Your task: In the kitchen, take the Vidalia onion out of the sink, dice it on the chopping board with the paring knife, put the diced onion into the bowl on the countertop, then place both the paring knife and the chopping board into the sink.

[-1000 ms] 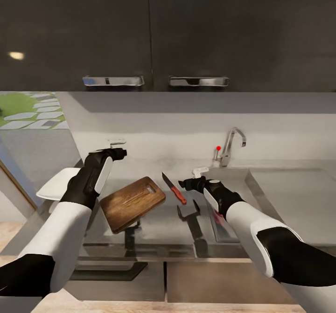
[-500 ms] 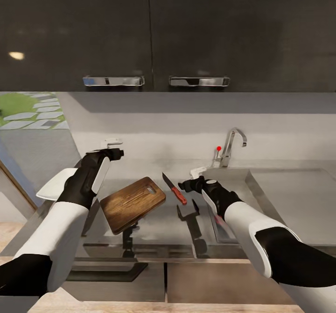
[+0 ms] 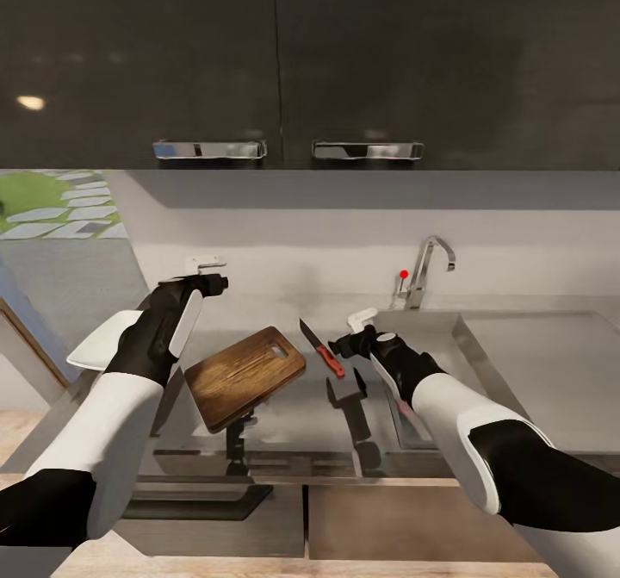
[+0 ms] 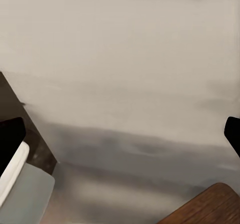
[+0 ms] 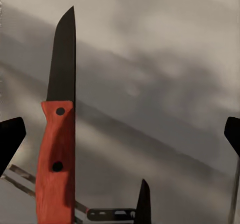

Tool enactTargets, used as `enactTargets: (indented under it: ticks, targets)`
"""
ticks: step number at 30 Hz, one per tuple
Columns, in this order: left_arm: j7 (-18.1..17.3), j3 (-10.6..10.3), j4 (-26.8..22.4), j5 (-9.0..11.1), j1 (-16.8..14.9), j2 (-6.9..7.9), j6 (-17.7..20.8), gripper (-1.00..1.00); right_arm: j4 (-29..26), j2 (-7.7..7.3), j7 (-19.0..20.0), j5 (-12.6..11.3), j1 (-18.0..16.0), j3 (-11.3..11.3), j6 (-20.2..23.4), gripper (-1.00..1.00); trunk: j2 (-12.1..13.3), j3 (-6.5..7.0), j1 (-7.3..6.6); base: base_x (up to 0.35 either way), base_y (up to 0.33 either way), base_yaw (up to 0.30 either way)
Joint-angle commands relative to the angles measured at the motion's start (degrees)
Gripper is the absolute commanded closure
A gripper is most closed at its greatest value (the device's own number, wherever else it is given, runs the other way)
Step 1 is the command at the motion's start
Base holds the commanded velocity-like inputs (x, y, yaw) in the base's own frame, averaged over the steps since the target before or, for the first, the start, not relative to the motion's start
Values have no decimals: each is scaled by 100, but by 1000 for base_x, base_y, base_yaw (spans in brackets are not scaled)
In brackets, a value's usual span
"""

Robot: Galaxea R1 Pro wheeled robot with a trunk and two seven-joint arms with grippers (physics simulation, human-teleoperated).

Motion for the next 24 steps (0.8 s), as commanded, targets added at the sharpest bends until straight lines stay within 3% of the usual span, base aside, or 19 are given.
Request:
enactTargets:
  ticks: [1,24]
  targets:
    - [51,-17,-8,60,-5,5,18,-100,-10,9,23,61,-3,-15,32,-100,-12,-12,4,0,0,0]
    - [56,-17,-98,60,-5,2,25,-100,286,238,24,74,6,-15,-18,-100,-12,-12,4,0,0,0]
